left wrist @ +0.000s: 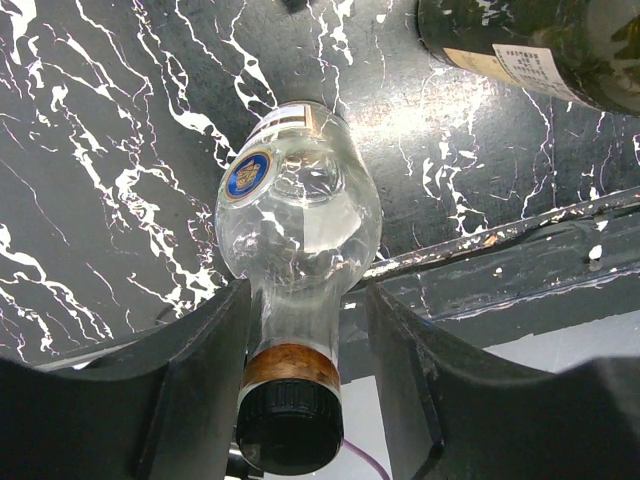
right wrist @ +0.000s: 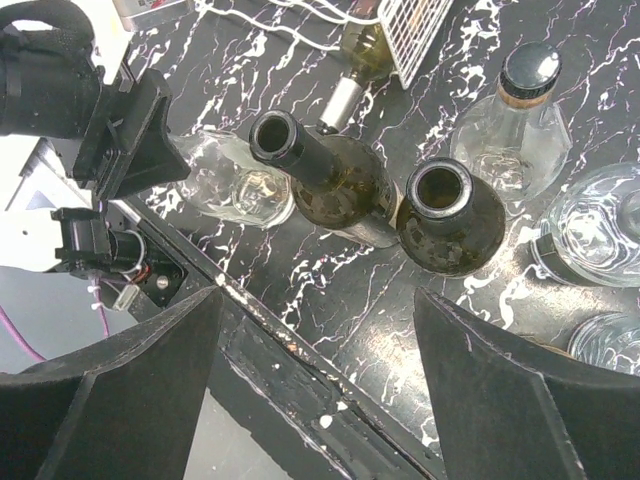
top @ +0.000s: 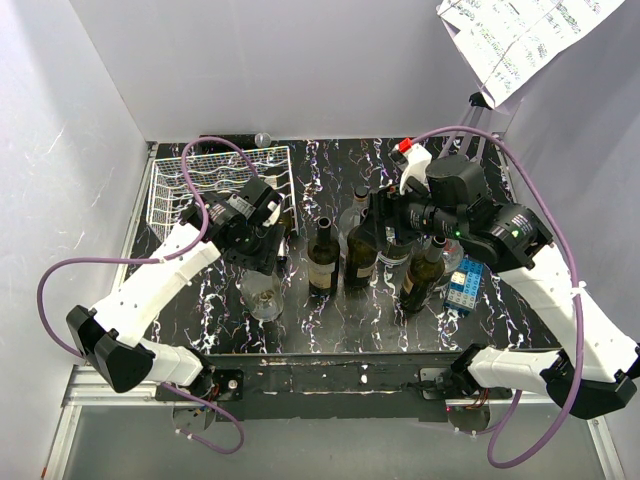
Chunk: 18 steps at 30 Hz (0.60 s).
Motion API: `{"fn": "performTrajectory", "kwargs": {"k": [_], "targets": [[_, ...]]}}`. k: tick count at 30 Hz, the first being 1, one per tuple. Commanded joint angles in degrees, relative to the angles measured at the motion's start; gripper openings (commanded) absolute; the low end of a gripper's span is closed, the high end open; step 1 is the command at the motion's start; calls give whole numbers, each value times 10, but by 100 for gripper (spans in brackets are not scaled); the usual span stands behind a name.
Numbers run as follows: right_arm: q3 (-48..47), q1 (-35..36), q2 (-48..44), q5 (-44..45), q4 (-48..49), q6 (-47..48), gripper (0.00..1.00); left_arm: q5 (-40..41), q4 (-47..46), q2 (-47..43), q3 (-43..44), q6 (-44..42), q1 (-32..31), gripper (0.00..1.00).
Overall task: Put the wine bottle on the wine rack
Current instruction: Pick up the wine bottle from the center of the board.
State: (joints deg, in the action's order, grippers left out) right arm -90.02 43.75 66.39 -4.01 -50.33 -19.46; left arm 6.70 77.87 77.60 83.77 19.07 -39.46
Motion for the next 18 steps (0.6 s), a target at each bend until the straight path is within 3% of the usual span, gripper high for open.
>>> {"fn": "performTrajectory", "kwargs": {"k": [1, 8, 12, 18], "targets": [[9, 2, -9, -11, 26, 7, 85, -23, 112, -7, 10, 5, -8, 48], [16, 2, -12, -8, 26, 4, 85, -24, 113, -13, -18, 11, -8, 49], [17, 2, -10, -7, 26, 3, 85, -17, 113, -16, -37, 14, -9, 43], [14, 2, -8, -7, 27, 2, 85, -4, 113, -15, -40, 14, -9, 18]]}}
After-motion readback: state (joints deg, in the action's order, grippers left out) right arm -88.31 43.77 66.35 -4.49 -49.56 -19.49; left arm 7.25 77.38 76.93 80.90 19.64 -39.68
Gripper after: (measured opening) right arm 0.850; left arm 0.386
